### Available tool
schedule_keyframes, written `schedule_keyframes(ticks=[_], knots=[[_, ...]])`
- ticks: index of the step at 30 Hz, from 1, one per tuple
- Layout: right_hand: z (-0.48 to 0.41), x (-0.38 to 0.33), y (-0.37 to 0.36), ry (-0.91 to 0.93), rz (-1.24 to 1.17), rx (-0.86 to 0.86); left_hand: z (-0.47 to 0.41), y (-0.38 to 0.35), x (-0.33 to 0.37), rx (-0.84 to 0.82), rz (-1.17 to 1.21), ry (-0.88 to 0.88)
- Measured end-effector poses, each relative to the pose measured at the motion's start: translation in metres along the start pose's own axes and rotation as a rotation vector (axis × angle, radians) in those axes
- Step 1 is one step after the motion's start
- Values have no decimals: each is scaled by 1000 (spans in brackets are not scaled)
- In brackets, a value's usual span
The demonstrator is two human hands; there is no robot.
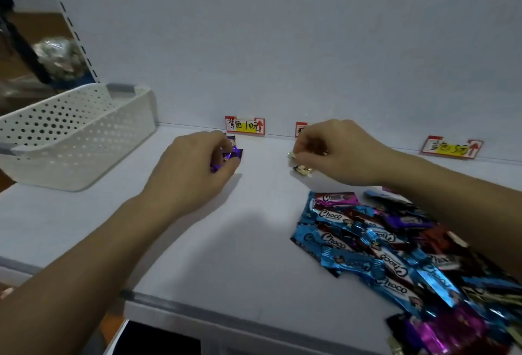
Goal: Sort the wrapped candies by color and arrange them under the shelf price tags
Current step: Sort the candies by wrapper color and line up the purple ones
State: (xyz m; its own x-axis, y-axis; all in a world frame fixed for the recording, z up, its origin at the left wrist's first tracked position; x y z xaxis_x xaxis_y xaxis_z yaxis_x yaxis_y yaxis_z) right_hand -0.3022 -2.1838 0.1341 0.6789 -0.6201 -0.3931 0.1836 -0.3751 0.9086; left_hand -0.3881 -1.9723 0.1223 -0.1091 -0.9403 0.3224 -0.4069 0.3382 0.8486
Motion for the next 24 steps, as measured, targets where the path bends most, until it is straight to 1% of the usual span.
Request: schedule_keyframes(ticks=[2,5,9,13,15,17,19,20,22,24], knots=[[29,15,16,16,46,18,-6,-11,28,-41,21,-80],[69,41,37,-15,75,11,-12,-28,70,-107,26,-199],[107,78,55,-70,74,21,-22,-53,117,-219,87,-292],[130,105,72,-102,-35,145,-31,-74,158,-344,139,-392],[134,104,73,-81,-29,125,-32,-83,177,-447,158,-450],[138,99,68,-52,-26,41,-30,-91,191,-522,180,-484],[143,102,67,-58,4,-11,-26,-99,197,-537,229,-499],[145,107,70,-81,41,-2,-23,-102,199,-536,246,-515],[147,122,78,-164,136,62,-16,-109,201,-535,235,-580],[147,133,80,-253,179,121,-10,-113,204,-512,213,-638]])
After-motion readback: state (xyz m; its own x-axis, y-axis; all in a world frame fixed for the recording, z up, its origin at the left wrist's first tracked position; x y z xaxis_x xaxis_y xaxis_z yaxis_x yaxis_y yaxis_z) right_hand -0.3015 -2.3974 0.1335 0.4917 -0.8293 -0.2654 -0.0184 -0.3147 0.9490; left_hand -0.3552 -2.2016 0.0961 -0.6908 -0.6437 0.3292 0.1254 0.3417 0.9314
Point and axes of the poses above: each hand's wrist, its own z-axis away from the middle knuckle, its own y-axis out of the back of the hand, x = y × z, the point moved 6 cm from there along -z, towards the middle knuckle, and after that the axes turned 3 degrees about -x, right-handed, at the moved point
